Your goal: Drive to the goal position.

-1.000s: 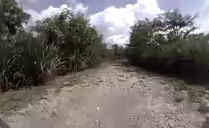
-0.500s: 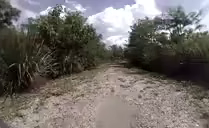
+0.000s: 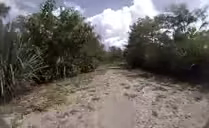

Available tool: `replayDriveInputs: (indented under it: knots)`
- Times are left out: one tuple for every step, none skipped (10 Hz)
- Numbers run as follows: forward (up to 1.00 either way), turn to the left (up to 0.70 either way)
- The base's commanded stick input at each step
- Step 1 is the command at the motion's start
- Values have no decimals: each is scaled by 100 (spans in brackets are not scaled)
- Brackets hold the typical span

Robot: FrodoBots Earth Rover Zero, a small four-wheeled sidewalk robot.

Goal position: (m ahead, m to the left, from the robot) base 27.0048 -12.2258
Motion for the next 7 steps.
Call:
replayDriveInputs:
  knots:
    - [85,0]
    - [85,0]
    - [85,-2]
    - [85,-34]
    - [85,-32]
    - [85,-1]
    - [85,0]
